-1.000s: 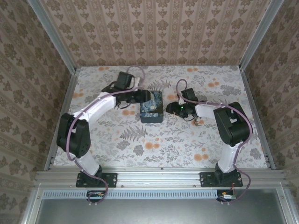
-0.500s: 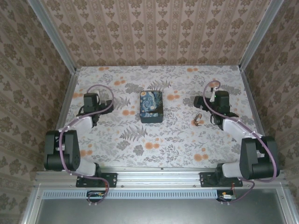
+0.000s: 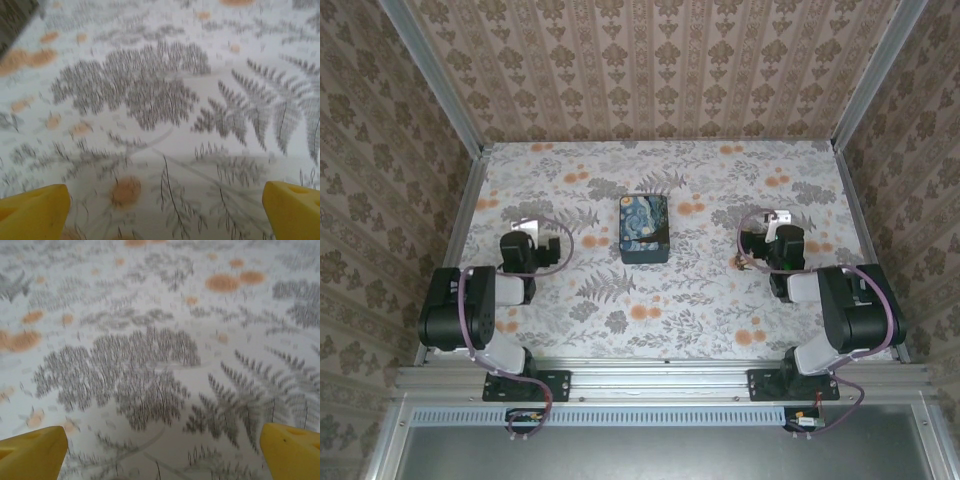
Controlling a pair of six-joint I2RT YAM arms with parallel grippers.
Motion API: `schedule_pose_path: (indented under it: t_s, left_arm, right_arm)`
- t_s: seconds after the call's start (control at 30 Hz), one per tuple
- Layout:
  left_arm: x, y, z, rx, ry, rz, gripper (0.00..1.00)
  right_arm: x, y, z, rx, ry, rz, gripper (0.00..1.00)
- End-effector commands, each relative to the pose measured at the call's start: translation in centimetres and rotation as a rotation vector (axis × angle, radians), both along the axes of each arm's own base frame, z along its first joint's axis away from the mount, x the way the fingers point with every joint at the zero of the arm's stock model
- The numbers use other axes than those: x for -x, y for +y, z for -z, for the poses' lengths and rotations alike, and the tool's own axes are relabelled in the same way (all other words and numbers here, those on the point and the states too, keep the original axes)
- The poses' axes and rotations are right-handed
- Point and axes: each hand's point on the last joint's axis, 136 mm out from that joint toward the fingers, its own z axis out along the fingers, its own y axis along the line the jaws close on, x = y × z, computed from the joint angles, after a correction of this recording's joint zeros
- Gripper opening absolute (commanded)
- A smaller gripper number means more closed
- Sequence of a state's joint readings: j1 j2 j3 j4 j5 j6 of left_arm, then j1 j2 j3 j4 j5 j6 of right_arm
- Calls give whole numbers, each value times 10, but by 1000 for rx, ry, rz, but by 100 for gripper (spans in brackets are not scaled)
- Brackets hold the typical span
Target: Unlock a padlock with a key
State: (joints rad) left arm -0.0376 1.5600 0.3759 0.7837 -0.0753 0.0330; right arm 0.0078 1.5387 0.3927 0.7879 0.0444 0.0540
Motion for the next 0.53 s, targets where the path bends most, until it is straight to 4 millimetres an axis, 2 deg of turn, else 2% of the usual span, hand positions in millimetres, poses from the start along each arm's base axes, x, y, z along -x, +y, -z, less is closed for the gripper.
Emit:
schedule_pose_path:
  t_s: [0.0, 0.5]
  left_arm:
    - [-17, -2, -36, -16, -134, 20, 100]
    - [-17, -5, -35, 4, -126, 55, 100]
  right_arm:
    - [-12, 1, -23, 8, -84, -19, 100]
    - [-11, 1, -23, 9, -85, -17, 100]
